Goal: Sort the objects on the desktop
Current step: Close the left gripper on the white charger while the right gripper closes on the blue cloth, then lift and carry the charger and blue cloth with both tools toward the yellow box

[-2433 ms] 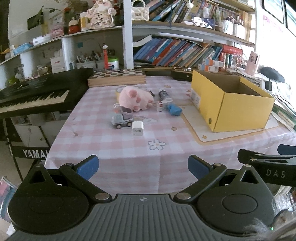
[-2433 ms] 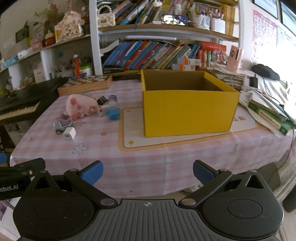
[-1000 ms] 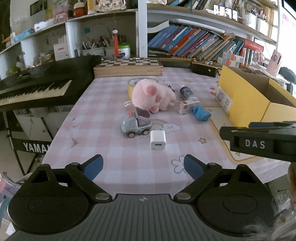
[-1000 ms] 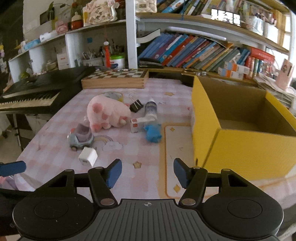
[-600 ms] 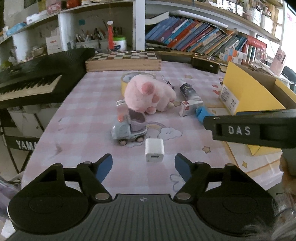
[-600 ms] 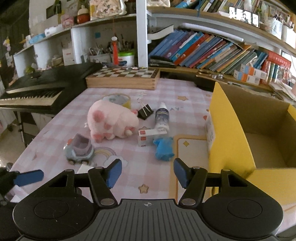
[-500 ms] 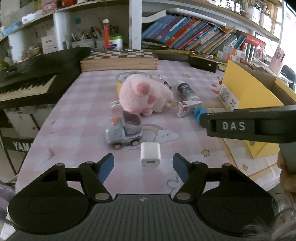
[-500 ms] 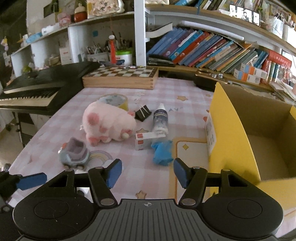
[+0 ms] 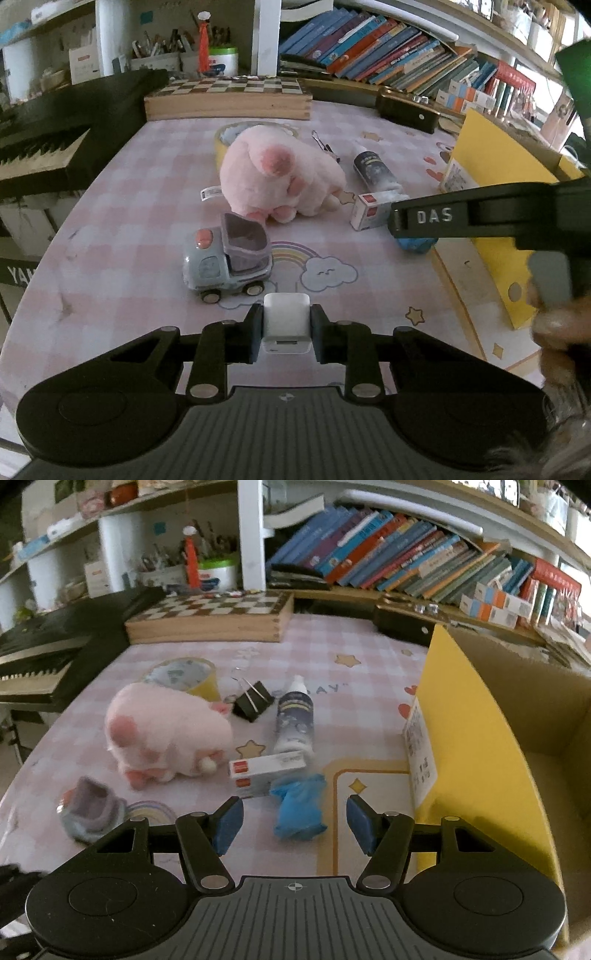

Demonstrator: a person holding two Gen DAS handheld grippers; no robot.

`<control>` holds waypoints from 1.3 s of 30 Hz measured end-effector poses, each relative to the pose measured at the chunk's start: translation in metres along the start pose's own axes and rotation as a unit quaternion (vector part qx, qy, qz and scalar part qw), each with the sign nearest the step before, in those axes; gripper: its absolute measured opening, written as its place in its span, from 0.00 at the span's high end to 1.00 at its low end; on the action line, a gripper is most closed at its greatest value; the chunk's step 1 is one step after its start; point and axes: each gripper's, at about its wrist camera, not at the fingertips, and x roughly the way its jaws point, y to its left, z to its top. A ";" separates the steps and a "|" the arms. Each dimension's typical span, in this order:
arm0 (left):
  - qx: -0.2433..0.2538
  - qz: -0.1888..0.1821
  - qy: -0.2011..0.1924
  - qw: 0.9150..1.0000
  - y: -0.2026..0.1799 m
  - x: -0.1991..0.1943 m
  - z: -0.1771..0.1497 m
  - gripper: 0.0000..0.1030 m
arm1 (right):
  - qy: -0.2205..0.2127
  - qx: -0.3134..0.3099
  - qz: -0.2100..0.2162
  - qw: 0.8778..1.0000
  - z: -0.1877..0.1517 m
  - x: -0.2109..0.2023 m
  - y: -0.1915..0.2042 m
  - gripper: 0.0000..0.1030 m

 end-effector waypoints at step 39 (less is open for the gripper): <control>-0.013 -0.029 -0.078 0.996 0.017 -0.083 0.009 0.76 | -0.042 -0.001 0.092 0.995 -0.005 -0.087 -0.007 0.71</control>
